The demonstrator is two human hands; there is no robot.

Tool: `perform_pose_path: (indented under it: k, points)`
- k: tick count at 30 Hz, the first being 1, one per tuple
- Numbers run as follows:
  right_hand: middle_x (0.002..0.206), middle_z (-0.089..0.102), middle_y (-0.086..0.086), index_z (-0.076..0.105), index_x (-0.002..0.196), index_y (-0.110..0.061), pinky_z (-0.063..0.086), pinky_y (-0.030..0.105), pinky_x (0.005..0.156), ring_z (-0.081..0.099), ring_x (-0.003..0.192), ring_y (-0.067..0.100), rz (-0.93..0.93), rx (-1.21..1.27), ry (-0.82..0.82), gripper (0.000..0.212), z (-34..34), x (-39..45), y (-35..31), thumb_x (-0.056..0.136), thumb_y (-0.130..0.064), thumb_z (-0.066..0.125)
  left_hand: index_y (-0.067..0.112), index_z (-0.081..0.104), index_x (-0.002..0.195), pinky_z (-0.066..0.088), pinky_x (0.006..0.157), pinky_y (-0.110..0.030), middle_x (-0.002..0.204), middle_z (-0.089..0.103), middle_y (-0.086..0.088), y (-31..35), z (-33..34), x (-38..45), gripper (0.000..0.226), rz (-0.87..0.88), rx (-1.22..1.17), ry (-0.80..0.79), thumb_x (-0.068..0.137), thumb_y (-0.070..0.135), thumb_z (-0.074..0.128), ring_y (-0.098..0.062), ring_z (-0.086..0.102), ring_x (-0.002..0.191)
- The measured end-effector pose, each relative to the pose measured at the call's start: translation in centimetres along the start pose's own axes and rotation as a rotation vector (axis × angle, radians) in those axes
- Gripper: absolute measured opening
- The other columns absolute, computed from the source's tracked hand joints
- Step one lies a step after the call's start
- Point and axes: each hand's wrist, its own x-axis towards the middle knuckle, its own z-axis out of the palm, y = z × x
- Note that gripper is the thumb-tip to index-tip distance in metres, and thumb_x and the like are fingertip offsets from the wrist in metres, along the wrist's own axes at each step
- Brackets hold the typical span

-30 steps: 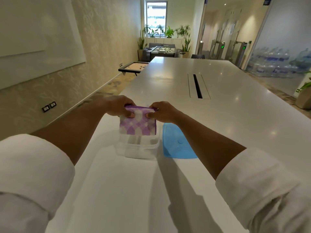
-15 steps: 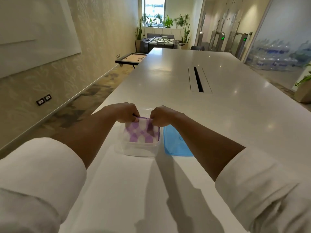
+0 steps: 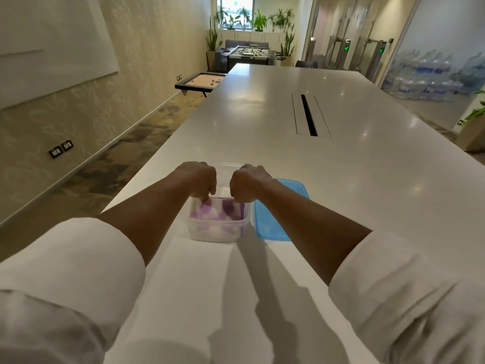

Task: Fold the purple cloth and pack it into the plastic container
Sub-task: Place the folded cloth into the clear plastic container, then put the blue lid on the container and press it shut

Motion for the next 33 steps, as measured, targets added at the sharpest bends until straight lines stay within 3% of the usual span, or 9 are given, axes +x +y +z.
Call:
perform_pose_path:
  k: [4, 6, 10, 16, 25, 29, 32, 33]
  points:
    - [0.114, 0.068, -0.001, 0.072, 0.108, -0.027, 0.047, 0.031, 0.076, 0.053, 0.112, 0.021, 0.017, 0.118, 0.074, 0.029, 0.1, 0.1, 0.2, 0.084, -0.019, 0.057, 0.031, 0.073, 0.104, 0.049, 0.076, -0.026, 0.105, 0.07, 0.008, 0.1, 0.6, 0.5, 0.035, -0.003, -0.054, 0.082, 0.071, 0.03, 0.084, -0.015, 0.065, 0.097]
    - [0.113, 0.069, -0.003, 0.074, 0.106, -0.027, 0.054, 0.034, 0.083, 0.057, 0.11, 0.019, 0.053, 0.252, 0.148, 0.028, -0.3, -0.1, 0.8, 0.086, -0.019, 0.055, 0.032, 0.074, 0.103, 0.051, 0.079, -0.027, 0.106, 0.072, 0.009, 0.3, 0.4, 0.5, 0.028, 0.008, -0.094, 0.147, 0.075, 0.028, 0.08, -0.014, 0.065, 0.096]
    - [0.107, 0.072, -0.002, 0.075, 0.097, -0.024, 0.056, 0.036, 0.087, 0.063, 0.102, 0.018, 0.174, 0.474, 0.296, 0.023, -1.4, -0.8, 2.5, 0.085, -0.019, 0.056, 0.034, 0.076, 0.094, 0.053, 0.085, -0.031, 0.106, 0.073, 0.011, 1.6, -1.1, 0.4, 0.016, 0.007, -0.218, 0.323, 0.082, 0.026, 0.068, -0.013, 0.066, 0.096]
    - [0.098, 0.073, 0.002, 0.076, 0.089, -0.016, 0.059, 0.037, 0.082, 0.068, 0.09, 0.02, 0.408, 0.768, 0.328, 0.021, -1.2, -2.5, 5.8, 0.079, -0.013, 0.057, 0.028, 0.077, 0.094, 0.052, 0.089, -0.029, 0.103, 0.074, 0.009, 5.2, -2.6, 0.8, 0.016, 0.034, -0.491, 0.392, 0.084, 0.025, 0.065, -0.013, 0.066, 0.097]
    - [0.091, 0.073, 0.007, 0.073, 0.087, -0.007, 0.061, 0.039, 0.08, 0.07, 0.087, 0.024, 0.638, 0.955, 0.363, 0.017, 0.8, -6.3, 10.1, 0.076, -0.006, 0.06, 0.026, 0.074, 0.107, 0.046, 0.084, -0.022, 0.117, 0.071, 0.004, 11.2, -2.4, 2.4, 0.028, 0.028, -0.662, 0.361, 0.085, 0.022, 0.058, -0.016, 0.065, 0.106]
    - [0.089, 0.072, 0.012, 0.07, 0.087, -0.001, 0.058, 0.037, 0.074, 0.069, 0.085, 0.028, 0.697, 0.967, 0.34, 0.019, 1.7, -7.7, 10.9, 0.072, -0.006, 0.059, 0.022, 0.067, 0.119, 0.048, 0.095, -0.028, 0.127, 0.065, 0.0, 13.7, -1.7, 3.2, 0.036, -0.023, -0.601, 0.288, 0.086, 0.022, 0.053, -0.02, 0.061, 0.113]
    - [0.067, 0.057, 0.007, 0.054, 0.067, -0.005, 0.044, 0.029, 0.054, 0.054, 0.061, 0.024, 0.719, 0.937, 0.265, 0.002, 2.3, -8.6, 11.1, 0.068, -0.004, 0.053, 0.012, 0.059, 0.123, 0.049, 0.081, -0.032, 0.124, 0.062, -0.007, 15.5, -1.0, 3.3, 0.04, -0.085, -0.499, 0.159, 0.085, 0.019, 0.052, -0.026, 0.06, 0.103]
    - [0.06, 0.047, 0.005, 0.046, 0.06, -0.009, 0.037, 0.026, 0.05, 0.045, 0.055, 0.022, 0.731, 0.931, 0.235, 0.011, 2.5, -8.9, 11.0, 0.068, -0.004, 0.052, 0.01, 0.056, 0.123, 0.047, 0.074, -0.032, 0.12, 0.062, -0.009, 16.1, -0.7, 3.2, 0.041, -0.107, -0.482, 0.115, 0.083, 0.018, 0.05, -0.026, 0.058, 0.095]
